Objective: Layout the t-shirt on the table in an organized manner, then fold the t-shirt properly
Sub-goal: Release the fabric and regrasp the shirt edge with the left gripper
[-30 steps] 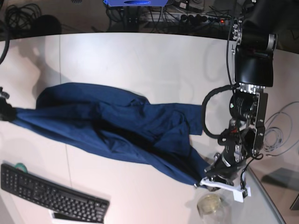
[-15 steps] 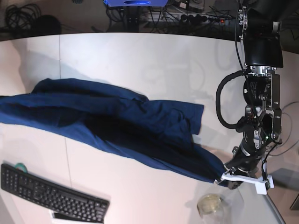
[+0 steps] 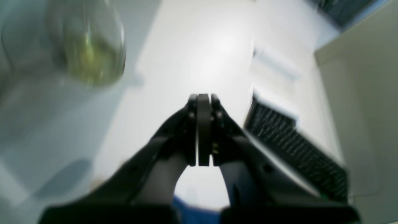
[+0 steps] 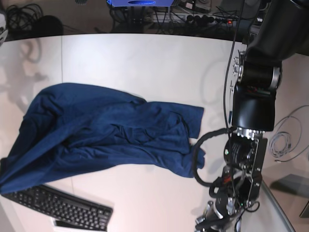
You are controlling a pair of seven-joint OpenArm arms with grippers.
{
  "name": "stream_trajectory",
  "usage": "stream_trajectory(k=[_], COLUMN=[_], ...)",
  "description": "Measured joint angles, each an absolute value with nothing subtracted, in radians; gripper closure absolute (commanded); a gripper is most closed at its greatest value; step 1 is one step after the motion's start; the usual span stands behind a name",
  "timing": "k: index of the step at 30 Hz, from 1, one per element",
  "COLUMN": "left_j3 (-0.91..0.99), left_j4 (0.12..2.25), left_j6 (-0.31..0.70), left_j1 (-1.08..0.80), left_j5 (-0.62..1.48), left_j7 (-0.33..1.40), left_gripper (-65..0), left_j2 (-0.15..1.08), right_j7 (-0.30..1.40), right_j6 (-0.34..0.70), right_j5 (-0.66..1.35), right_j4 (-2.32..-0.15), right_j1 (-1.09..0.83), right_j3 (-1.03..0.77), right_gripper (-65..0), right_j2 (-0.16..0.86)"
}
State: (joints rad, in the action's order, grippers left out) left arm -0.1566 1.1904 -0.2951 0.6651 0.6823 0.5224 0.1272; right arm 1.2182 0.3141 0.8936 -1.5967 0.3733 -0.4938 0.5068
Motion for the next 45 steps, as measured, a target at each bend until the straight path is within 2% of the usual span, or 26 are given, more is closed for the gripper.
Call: stream_trajectory(k=[4,11,12,16,18,19,20,27,37,39,41,45], left_j3=[-0.156,-0.157,-0.158,-0.156,-0.157,-0.159,-0.159,-0.326,-0.324,-0.331,-0.332,-0.329], left_j4=[1.148,1.008,0.994,0.979,0.982,0.982,0.978,0.973,0.855,0.821,0.786,0.774], left_j6=[-0.285,-0.297,-0.296,-0.289,-0.284,-0.284,-0.289,-0.287,-0.289,-0.288,-0.289,-0.287], left_j1=[0.719,0.543,0.535,0.521,0.495,0.479,0.467,0.444,0.454,0.456,0.467,0.471], left_j5=[0.682,0.682,0.682,0.682,0.683,0.683,0.682,0.683,0.649,0.607,0.594,0.584], left_j7=[0.506,0.525,0.527,0.505,0.508,0.519,0.522,0.513,0.504,0.451,0.432,0.43], left_gripper=[0.0,0.0,-2.3,-37.0,-50.2,-55.3,-57.6,-57.8,-57.8,-57.6,-53.3,-30.1], left_j2=[0.1,0.078,0.075,0.056,0.049,0.049,0.052,0.092,0.096,0.086,0.072,0.06], right_j7=[1.193,1.22,1.209,1.193,1.197,1.21,1.212,1.196,1.197,1.197,1.197,1.197], right_j6=[0.315,0.315,0.314,0.315,0.315,0.315,0.315,0.315,0.315,0.315,0.315,0.315], right_j5=[0.897,0.886,0.894,0.892,0.89,0.893,0.893,0.892,0.895,0.893,0.894,0.894], right_j4=[-1.601,-1.595,-1.597,-1.602,-1.602,-1.602,-1.602,-1.602,-1.602,-1.602,-1.602,-1.602], right_j1=[0.432,0.234,0.229,0.204,0.184,0.177,0.176,0.178,0.165,0.163,0.162,0.161], right_j3=[-0.458,-0.488,-0.495,-0.496,-0.495,-0.493,-0.493,-0.496,-0.5,-0.5,-0.5,-0.5], right_gripper=[0.0,0.0,0.0,0.0,0.0,0.0,0.0,0.0,0.0,0.0,0.0,0.0], right_j2=[0.564,0.452,0.446,0.419,0.393,0.388,0.387,0.379,0.38,0.38,0.379,0.379])
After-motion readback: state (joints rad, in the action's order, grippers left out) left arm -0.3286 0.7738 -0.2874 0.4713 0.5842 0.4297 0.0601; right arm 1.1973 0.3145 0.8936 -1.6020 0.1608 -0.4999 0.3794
